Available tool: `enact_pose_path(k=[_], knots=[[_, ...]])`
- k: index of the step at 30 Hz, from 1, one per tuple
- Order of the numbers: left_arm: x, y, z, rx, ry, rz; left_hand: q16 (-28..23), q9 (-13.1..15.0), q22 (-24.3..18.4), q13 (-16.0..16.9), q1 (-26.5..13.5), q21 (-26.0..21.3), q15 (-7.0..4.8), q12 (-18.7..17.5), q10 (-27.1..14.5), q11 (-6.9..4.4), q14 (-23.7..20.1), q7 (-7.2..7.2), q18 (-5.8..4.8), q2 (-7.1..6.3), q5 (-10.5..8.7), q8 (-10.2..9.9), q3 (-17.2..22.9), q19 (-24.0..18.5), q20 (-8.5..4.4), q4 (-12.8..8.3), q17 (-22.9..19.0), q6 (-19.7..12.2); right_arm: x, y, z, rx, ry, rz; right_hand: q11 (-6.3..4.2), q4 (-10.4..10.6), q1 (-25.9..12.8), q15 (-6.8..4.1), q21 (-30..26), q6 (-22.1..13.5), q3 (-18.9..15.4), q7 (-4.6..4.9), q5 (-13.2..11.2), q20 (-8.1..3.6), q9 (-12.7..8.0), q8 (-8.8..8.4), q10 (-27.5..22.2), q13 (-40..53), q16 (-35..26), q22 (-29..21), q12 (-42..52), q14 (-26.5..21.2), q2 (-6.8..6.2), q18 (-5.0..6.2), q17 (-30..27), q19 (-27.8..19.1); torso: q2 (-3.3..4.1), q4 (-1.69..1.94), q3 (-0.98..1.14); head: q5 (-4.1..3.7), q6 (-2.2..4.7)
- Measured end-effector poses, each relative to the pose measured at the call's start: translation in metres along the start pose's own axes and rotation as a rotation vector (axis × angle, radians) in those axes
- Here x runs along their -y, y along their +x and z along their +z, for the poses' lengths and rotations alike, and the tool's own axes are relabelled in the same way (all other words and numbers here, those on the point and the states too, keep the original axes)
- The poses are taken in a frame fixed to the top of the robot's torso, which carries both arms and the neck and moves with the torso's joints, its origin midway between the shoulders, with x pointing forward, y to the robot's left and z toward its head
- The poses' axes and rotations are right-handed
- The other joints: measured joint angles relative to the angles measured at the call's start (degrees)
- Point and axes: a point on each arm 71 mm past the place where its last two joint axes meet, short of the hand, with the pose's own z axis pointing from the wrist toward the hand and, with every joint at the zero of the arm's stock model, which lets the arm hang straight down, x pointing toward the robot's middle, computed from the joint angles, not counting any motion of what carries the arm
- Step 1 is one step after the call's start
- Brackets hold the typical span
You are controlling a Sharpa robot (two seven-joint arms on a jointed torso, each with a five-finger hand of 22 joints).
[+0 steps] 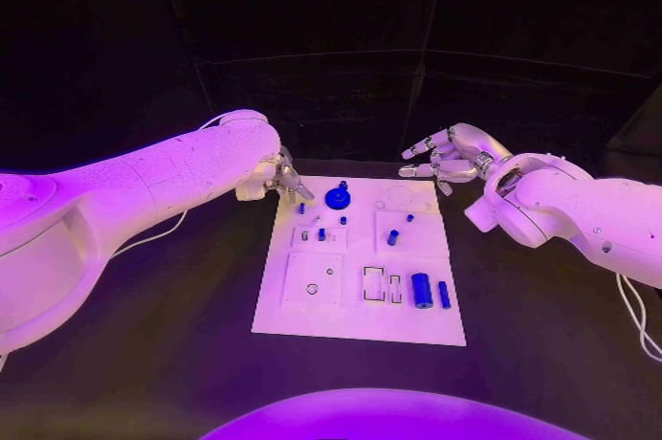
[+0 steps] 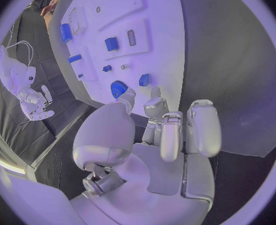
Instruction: Assemble the parts on the task board
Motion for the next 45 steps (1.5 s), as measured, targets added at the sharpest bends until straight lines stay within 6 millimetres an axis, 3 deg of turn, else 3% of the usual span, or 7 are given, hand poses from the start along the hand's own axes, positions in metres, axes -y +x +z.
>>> enact_pose_path(k=[20,39,45], knots=[[0.0066,0.0064,0.0029,-0.025,0.014,0.021,0.0,-0.4,0.2,0.0,1.3,0.0,0.00,0.3,0.0,0.00,0.0,-0.03,0.00,0.41,0.00,0.0,-0.5,0.0,0.00,-0.5,0.0,0.4,-0.0006,0.0009,0.0006,-0.003,-0.001,0.000,0.00,0.0,0.0,0.00,0.0,0.0,0.0,0.00,0.0,0.00,0.0,0.00,0.0,0.0,0.0,0.0,0.0,0.0,0.00,0.00,0.0,0.0,-0.01,0.03,0.01,-0.02,-0.02],[0.0052,0.0069,0.0039,-0.033,0.008,0.026,0.0,-1.6,0.3,-0.4,6.1,0.0,0.00,0.3,0.0,0.00,0.0,0.00,0.00,2.77,0.00,-0.2,0.0,0.0,0.00,-3.2,0.0,0.8,-0.0009,0.0016,0.0015,-0.005,-0.002,0.000,0.00,0.0,0.3,0.00,0.0,0.0,0.0,0.00,0.0,0.00,0.0,0.00,0.0,0.0,0.0,0.0,0.0,0.0,0.25,0.00,0.0,0.0,-0.01,0.03,-0.01,-0.03,-0.25],[0.0063,0.0081,0.0041,-0.038,0.010,0.031,0.0,-1.7,0.3,-0.5,6.6,0.0,0.00,0.3,0.0,0.00,0.0,-0.20,0.00,2.79,0.00,-0.5,0.2,0.0,0.00,-3.4,0.0,1.0,-0.0010,0.0018,0.0018,-0.006,-0.002,0.000,0.00,0.0,0.2,0.00,0.0,0.0,0.0,0.00,0.0,0.00,0.0,0.00,0.0,0.0,0.0,0.0,0.0,0.0,0.23,0.00,0.0,0.0,0.00,0.07,0.00,-0.06,-0.40]])
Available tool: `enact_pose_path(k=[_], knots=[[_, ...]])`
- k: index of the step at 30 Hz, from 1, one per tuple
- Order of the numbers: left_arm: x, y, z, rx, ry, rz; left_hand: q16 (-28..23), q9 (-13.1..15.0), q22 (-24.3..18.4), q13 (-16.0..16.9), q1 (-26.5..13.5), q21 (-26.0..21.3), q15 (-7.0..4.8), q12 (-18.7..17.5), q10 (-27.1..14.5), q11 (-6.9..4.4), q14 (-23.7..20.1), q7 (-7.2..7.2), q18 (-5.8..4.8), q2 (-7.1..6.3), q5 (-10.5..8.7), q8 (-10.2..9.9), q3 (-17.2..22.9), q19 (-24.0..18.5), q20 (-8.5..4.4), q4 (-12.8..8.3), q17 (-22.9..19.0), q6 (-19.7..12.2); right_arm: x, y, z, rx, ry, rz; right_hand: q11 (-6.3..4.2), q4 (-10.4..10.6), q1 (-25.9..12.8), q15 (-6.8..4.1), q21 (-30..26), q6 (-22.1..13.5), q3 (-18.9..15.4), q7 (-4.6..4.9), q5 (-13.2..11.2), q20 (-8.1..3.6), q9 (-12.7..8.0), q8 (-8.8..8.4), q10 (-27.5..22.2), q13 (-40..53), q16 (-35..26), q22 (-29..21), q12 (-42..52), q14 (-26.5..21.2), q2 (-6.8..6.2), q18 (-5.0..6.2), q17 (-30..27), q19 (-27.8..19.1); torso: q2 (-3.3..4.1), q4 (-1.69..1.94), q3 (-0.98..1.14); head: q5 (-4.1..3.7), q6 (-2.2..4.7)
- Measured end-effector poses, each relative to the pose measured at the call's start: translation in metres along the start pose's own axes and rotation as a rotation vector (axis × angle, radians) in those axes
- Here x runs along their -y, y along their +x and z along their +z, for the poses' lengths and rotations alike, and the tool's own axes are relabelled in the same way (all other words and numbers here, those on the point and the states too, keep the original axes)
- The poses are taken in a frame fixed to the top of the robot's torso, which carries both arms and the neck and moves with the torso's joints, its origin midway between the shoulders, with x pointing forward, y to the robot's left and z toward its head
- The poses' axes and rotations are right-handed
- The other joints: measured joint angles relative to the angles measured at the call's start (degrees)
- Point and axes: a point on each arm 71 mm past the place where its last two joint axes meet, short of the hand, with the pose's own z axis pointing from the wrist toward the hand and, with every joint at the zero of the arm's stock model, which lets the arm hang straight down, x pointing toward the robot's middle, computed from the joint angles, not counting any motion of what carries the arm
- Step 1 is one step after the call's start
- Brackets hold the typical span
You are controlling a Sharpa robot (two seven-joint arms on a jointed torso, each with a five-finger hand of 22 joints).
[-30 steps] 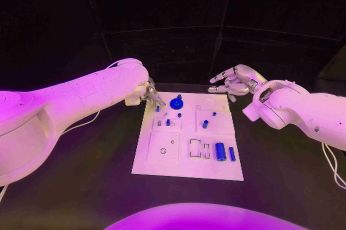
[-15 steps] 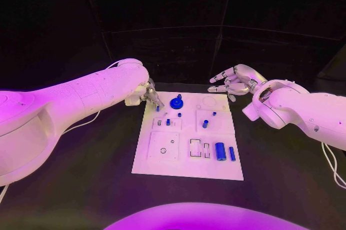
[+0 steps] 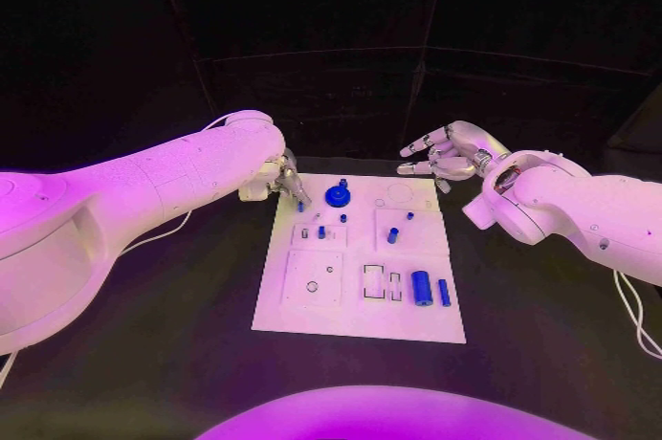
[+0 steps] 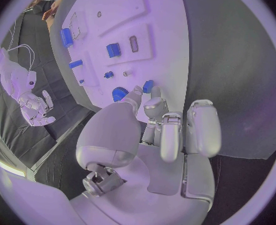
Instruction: Assemble the parts on the task board
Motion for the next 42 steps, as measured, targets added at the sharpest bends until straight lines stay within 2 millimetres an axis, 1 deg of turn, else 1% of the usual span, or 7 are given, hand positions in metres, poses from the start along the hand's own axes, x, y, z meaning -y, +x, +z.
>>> enact_pose_path(k=[4,8,14,18,25,30,42], knots=[[0.000,0.001,0.000,-0.004,0.001,0.003,0.0,-0.1,0.0,0.0,0.0,0.0,0.00,0.0,0.0,0.00,0.0,0.00,0.00,0.00,0.00,0.0,0.1,0.0,0.00,-0.4,0.0,0.0,0.000,0.000,0.000,-0.001,0.000,0.000,0.00,0.0,0.0,0.00,0.0,0.0,0.0,0.00,0.0,0.00,0.0,0.00,0.0,0.0,0.0,0.0,0.0,0.0,0.00,0.00,0.0,0.0,0.00,0.00,0.00,0.14,0.03],[0.000,0.001,0.001,-0.005,0.003,0.005,0.0,-0.4,0.1,-0.1,1.7,0.0,0.00,0.0,0.0,0.00,0.0,-0.12,0.00,1.25,0.00,0.0,1.1,0.0,0.00,-1.5,0.0,0.1,0.000,0.000,0.000,-0.001,0.000,0.000,0.00,0.0,0.0,0.00,0.0,0.0,0.0,0.00,0.0,0.00,0.0,0.00,0.0,0.0,0.0,0.0,0.0,0.0,0.00,0.00,0.0,0.0,0.00,0.00,0.00,0.28,0.06],[0.000,0.001,0.000,-0.004,0.010,0.004,0.0,-1.3,0.2,-0.6,6.8,0.0,0.00,0.0,-0.3,-0.30,0.0,-0.09,0.00,3.20,-0.06,-0.9,6.7,0.0,0.00,-6.2,0.0,0.1,0.000,0.000,0.000,-0.001,-0.001,0.000,0.00,0.0,0.0,0.00,0.0,0.0,0.0,0.00,0.0,0.00,0.0,0.00,0.0,0.0,0.0,0.0,0.0,0.0,0.00,0.00,0.0,0.0,0.00,0.00,0.01,0.36,-0.03],[0.000,0.001,0.000,-0.003,0.017,0.004,0.0,-1.5,0.3,-0.8,8.0,0.0,0.00,-0.3,-0.4,-0.19,0.0,0.13,0.00,3.12,-0.16,-1.1,10.2,0.0,0.00,-8.2,0.0,-0.1,0.000,0.000,0.000,-0.001,0.000,0.000,0.00,0.0,0.0,0.00,0.0,0.0,0.0,0.00,0.0,0.00,0.0,0.00,0.0,0.0,0.0,0.0,0.0,0.0,0.00,0.00,0.0,0.0,0.00,0.00,0.01,0.39,-0.07],[-0.005,0.002,-0.002,0.008,0.039,-0.014,0.0,-1.5,0.4,-1.7,6.4,0.0,0.00,-0.9,-0.3,-0.35,0.0,0.20,0.00,2.82,0.17,0.9,13.3,0.0,0.00,-5.4,0.0,-0.2,0.000,0.000,0.000,0.000,0.000,0.000,0.00,-0.2,0.0,0.00,0.0,0.0,-0.2,0.00,0.0,0.00,0.0,0.21,0.0,0.0,0.0,0.0,0.0,0.0,0.00,0.00,0.0,0.0,0.00,0.00,0.01,0.40,-0.09],[-0.010,0.001,-0.009,0.020,0.067,-0.045,0.0,-1.2,0.4,-2.9,3.7,-0.2,0.00,-1.8,-0.2,-0.42,0.0,0.20,0.00,1.10,0.27,1.8,17.5,0.0,0.00,-6.9,0.0,-0.2,0.001,-0.001,0.000,0.002,0.003,-0.001,0.00,-0.2,0.0,0.00,0.0,0.0,-0.2,0.00,0.0,0.00,0.0,0.21,0.0,0.0,0.0,-0.1,0.0,0.0,0.00,0.00,0.0,0.0,-0.06,0.03,0.05,0.37,-0.05],[-0.019,0.008,-0.035,0.040,0.145,-0.119,0.0,-0.2,0.4,-3.0,1.8,-0.2,0.00,-1.8,0.0,-0.62,0.0,0.10,0.00,0.20,0.26,2.8,20.7,0.0,0.00,-8.3,0.0,-0.1,0.002,-0.002,-0.001,0.004,0.006,-0.002,0.00,-0.2,-0.3,0.00,0.0,0.0,-0.2,0.00,0.0,0.00,0.0,0.20,0.0,0.0,0.0,-0.1,0.0,0.0,0.30,0.00,0.0,0.0,-0.09,0.07,0.07,0.82,0.12]])
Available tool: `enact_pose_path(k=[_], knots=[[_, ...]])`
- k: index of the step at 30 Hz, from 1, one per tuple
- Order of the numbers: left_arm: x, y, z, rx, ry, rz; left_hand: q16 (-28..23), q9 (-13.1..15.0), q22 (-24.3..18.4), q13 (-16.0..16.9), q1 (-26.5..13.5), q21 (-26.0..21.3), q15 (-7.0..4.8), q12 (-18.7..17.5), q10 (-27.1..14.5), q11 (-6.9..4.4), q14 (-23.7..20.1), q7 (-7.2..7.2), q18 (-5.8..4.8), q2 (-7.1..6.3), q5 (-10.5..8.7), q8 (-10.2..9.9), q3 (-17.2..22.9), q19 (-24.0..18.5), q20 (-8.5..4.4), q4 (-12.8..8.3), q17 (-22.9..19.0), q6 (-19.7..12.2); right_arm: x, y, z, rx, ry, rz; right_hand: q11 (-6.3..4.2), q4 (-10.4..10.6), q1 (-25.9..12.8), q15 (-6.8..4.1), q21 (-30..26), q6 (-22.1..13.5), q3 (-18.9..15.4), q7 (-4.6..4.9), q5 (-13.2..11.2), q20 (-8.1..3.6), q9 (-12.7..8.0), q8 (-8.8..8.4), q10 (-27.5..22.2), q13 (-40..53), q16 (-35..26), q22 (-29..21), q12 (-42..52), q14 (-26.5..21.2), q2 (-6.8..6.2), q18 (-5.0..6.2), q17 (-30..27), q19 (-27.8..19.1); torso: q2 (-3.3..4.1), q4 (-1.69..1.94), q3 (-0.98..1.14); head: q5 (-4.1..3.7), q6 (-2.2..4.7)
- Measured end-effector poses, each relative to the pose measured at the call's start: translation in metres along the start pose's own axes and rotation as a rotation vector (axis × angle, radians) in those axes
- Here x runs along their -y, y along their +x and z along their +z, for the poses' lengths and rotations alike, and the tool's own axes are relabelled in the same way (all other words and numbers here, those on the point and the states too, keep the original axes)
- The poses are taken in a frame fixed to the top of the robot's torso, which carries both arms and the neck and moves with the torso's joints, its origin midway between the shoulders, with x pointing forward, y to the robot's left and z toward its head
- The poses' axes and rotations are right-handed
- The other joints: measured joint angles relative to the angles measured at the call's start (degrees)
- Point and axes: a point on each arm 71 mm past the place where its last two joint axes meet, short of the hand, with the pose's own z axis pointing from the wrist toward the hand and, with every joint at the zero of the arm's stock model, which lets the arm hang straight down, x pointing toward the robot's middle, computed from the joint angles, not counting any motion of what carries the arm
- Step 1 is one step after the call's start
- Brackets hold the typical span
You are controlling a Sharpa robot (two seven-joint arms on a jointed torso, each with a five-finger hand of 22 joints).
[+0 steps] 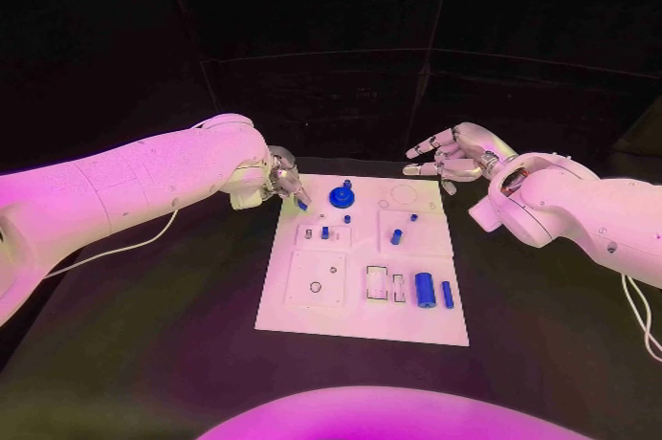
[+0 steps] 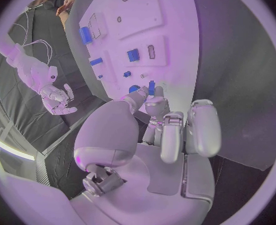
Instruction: Assemble the parts on the task board
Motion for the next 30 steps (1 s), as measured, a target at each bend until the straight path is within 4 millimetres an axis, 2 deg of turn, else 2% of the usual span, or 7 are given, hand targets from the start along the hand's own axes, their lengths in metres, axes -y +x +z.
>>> enact_pose_path(k=[6,7,18,30], knots=[[-0.003,0.011,-0.010,0.007,0.025,-0.027,0.0,0.1,0.1,0.0,-0.5,0.0,0.00,0.0,0.0,0.01,0.0,0.00,0.00,-0.46,-0.03,0.0,0.6,0.0,0.00,-0.7,0.0,0.0,0.000,0.000,0.000,0.001,0.001,0.000,0.00,0.0,0.0,0.00,0.0,0.0,0.0,0.00,0.0,0.00,0.0,0.00,0.0,0.0,0.0,0.0,0.0,0.0,0.00,0.00,0.0,0.0,0.01,0.01,-0.05,0.15,-0.03],[-0.004,0.013,-0.010,0.008,0.026,-0.030,0.0,0.1,0.1,0.0,-0.5,0.0,0.00,0.0,0.0,0.01,0.0,0.00,0.00,-0.51,-0.05,0.0,1.4,0.0,0.00,-1.4,0.0,0.0,0.000,0.000,0.000,0.001,0.001,0.000,0.00,0.0,0.0,0.00,0.0,0.0,0.0,0.00,0.0,0.00,0.0,0.00,0.0,0.0,0.0,0.0,0.0,0.0,0.00,0.00,0.0,0.0,0.01,0.01,-0.05,0.16,-0.04],[-0.004,0.030,-0.013,0.034,0.042,-0.049,0.0,0.4,0.3,0.0,-1.1,0.0,0.00,0.0,0.2,-0.18,0.0,0.00,0.00,-0.55,-0.27,0.5,2.0,0.2,-0.20,-0.9,0.0,0.0,0.000,0.000,0.000,0.000,0.001,0.000,0.00,0.0,0.0,0.00,0.0,0.0,0.0,0.00,0.0,0.00,0.0,-0.01,0.0,0.0,0.0,0.0,0.0,0.0,0.00,0.01,0.0,0.0,0.02,-0.07,-0.12,0.36,0.20],[-0.006,0.038,-0.010,0.037,0.026,-0.027,0.0,0.5,0.4,0.1,-2.1,0.0,-0.21,0.0,0.4,-0.39,0.2,-0.01,0.00,-1.09,-0.32,0.9,3.3,0.2,-0.20,-1.7,0.0,0.0,0.001,0.000,0.000,-0.001,0.002,-0.001,0.00,0.0,0.0,0.00,0.0,0.0,0.0,0.00,0.0,0.00,0.0,-0.02,0.0,0.0,0.0,0.0,0.0,0.0,-0.01,0.01,0.0,0.0,0.09,-0.14,-0.09,0.44,0.05]])
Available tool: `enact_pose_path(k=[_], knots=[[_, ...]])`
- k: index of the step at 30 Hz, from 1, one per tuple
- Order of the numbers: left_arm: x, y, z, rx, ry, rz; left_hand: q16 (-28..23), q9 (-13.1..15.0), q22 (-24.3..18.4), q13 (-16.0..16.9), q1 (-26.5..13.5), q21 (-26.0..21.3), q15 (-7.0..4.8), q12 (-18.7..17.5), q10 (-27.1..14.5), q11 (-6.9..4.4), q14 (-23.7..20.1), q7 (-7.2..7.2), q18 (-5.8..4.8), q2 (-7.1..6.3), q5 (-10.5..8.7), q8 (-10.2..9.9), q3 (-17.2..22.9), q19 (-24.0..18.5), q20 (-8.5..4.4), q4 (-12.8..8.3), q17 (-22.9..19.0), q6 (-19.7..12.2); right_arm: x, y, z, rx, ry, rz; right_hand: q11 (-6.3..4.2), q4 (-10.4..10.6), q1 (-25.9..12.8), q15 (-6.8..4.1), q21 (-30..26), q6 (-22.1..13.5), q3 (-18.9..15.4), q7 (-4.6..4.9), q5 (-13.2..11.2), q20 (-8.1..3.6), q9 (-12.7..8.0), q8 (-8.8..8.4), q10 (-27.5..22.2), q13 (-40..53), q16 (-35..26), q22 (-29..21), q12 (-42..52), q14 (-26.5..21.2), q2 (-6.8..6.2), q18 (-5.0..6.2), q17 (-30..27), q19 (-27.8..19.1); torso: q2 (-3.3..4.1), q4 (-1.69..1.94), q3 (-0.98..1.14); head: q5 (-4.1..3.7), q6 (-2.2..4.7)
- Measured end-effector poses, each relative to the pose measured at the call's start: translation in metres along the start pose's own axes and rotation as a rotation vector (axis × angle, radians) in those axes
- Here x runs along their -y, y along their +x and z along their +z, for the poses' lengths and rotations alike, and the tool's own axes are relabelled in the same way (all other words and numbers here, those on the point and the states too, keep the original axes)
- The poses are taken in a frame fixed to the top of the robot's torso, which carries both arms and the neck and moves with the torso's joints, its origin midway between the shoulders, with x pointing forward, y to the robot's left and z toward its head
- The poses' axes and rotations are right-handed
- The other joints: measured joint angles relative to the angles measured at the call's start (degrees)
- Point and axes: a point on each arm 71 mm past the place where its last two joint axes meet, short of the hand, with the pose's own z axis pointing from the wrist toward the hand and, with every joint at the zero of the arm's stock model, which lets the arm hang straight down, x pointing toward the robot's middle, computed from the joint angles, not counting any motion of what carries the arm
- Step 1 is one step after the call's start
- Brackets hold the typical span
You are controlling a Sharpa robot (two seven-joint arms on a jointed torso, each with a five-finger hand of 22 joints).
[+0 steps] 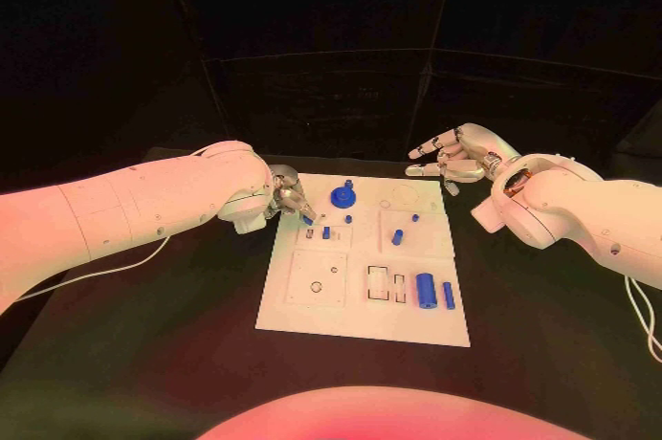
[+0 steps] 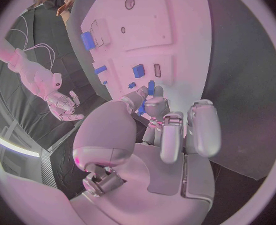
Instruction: Assemble the parts on the task board
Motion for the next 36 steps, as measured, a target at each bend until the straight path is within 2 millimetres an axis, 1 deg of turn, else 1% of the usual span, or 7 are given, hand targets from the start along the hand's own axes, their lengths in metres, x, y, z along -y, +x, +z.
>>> enact_pose_path(k=[2,15,20,23,27,36], knots=[[-0.002,0.002,0.001,-0.006,-0.008,0.009,0.0,0.0,0.0,0.0,-0.2,0.0,0.00,0.0,0.0,0.00,0.0,0.00,0.00,-0.18,-0.02,0.0,0.1,0.0,0.00,-0.1,0.0,0.0,0.000,0.000,0.000,0.000,0.000,0.000,0.00,0.0,0.0,0.00,0.0,0.0,0.0,0.00,0.0,0.00,0.0,0.00,0.0,0.0,0.0,0.0,0.0,0.0,0.00,0.00,0.0,0.0,0.02,0.00,0.00,0.01,-0.05],[-0.003,0.011,0.004,-0.038,-0.028,0.044,0.0,0.4,0.1,-0.1,-0.2,0.0,0.00,0.0,0.0,0.02,0.0,0.00,0.00,-0.19,-0.18,0.4,0.1,0.0,0.00,-0.1,0.0,0.0,0.000,0.000,0.000,-0.001,0.000,0.000,0.00,0.0,0.0,0.00,0.0,0.0,0.0,0.00,0.0,0.00,0.0,0.00,0.0,0.0,0.0,0.0,0.0,0.0,0.00,0.00,0.0,0.0,0.03,-0.02,-0.02,-0.02,-0.31],[-0.003,0.011,0.004,-0.041,-0.028,0.049,0.0,0.7,0.1,-0.1,-0.3,0.0,0.00,0.0,0.1,0.07,0.0,-0.01,0.00,-0.27,-0.18,0.4,0.1,0.0,0.00,-0.1,0.0,0.0,0.000,0.000,0.000,-0.002,0.000,0.000,0.00,0.0,0.0,0.00,0.0,0.0,0.0,0.00,0.0,0.00,0.0,0.00,0.0,0.0,0.0,0.0,0.0,0.0,0.00,0.00,0.0,0.0,0.03,-0.01,0.00,-0.02,-0.34],[-0.003,0.012,0.004,-0.043,-0.028,0.051,0.0,0.8,0.1,-0.1,-0.4,0.0,0.00,0.0,0.3,-0.12,0.0,-0.01,0.00,-0.38,-0.18,0.7,0.3,0.0,0.00,0.0,0.0,0.0,0.000,0.000,0.000,-0.002,0.000,0.000,0.00,0.0,0.0,0.00,0.0,0.0,0.0,0.00,0.0,0.00,0.0,0.00,0.0,0.0,0.0,0.0,0.0,0.0,0.00,0.00,0.0,0.0,0.03,-0.01,0.01,0.00,-0.35],[-0.002,0.012,0.004,-0.044,-0.028,0.053,0.0,0.8,0.1,-0.1,-0.6,0.0,0.00,0.0,0.3,-0.12,0.0,-0.08,0.00,-0.61,-0.39,0.7,1.0,0.0,0.00,-0.6,0.0,0.1,0.000,0.000,0.000,-0.002,0.000,0.000,0.00,0.0,0.0,0.00,0.0,0.0,0.0,0.00,0.0,0.00,0.0,0.00,0.0,0.0,0.0,0.0,0.0,0.0,0.00,0.00,0.0,0.0,0.03,-0.01,0.01,0.02,-0.35],[-0.001,0.016,0.005,-0.055,-0.026,0.057,0.0,0.8,0.1,-0.1,-0.7,0.0,0.00,0.0,0.3,-0.11,0.0,-0.20,0.00,-0.74,-0.17,0.9,1.0,0.2,-0.19,-0.7,0.0,0.2,0.000,0.001,0.000,-0.003,0.000,0.000,0.00,0.0,0.0,0.00,0.0,0.0,0.0,0.00,0.0,0.00,0.0,0.00,0.0,0.0,0.0,0.0,0.0,0.0,0.00,-0.01,0.0,0.0,0.01,-0.02,0.03,-0.03,-0.47]])
